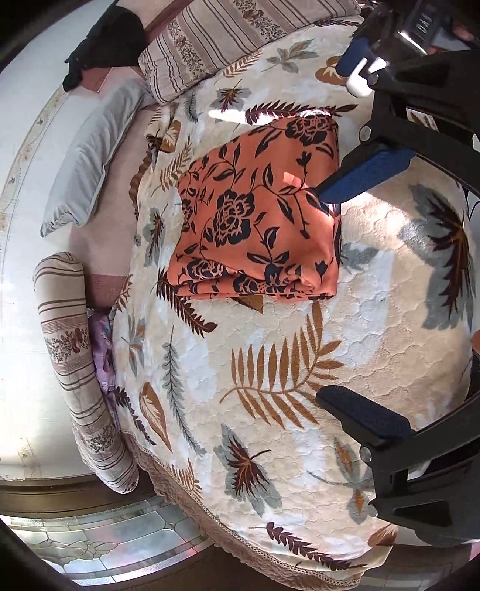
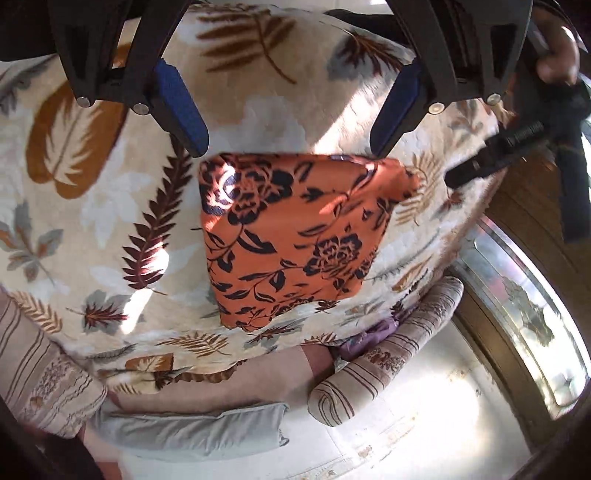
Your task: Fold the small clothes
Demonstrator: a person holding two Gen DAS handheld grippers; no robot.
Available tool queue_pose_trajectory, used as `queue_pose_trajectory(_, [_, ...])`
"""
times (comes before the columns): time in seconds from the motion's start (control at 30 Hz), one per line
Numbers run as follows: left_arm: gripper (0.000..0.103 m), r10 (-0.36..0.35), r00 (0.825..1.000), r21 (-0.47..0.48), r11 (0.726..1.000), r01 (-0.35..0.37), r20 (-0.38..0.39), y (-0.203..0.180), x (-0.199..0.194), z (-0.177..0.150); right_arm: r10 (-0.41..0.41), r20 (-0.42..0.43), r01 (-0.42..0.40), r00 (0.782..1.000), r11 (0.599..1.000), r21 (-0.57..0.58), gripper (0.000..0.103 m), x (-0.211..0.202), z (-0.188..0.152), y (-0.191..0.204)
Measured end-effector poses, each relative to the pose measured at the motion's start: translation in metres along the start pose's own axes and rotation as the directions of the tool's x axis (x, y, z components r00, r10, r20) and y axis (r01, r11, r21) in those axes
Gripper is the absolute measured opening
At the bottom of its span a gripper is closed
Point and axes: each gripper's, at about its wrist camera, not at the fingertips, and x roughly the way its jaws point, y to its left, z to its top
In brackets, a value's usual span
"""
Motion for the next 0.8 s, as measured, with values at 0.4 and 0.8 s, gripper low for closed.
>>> queue_pose_trajectory(0.4, [0.099, 0.025, 0.999, 0.031, 0.999, -0.026, 0.038, -0.019, -0.021, 0.005, -0.111, 0.028, 0.113, 0.993, 0.986, -0.125, 0.099, -0.014, 0.005, 0.023])
queue_pose_trajectory(0.8, [0.099, -0.054, 0.996, -0.019, 0.998, 0.056, 0.065, -0.01, -0.027, 0.013, -0.201, 0.005, 0.2, 0.979, 0.966, -0.163, 0.103, -0.009, 0.014, 0.034])
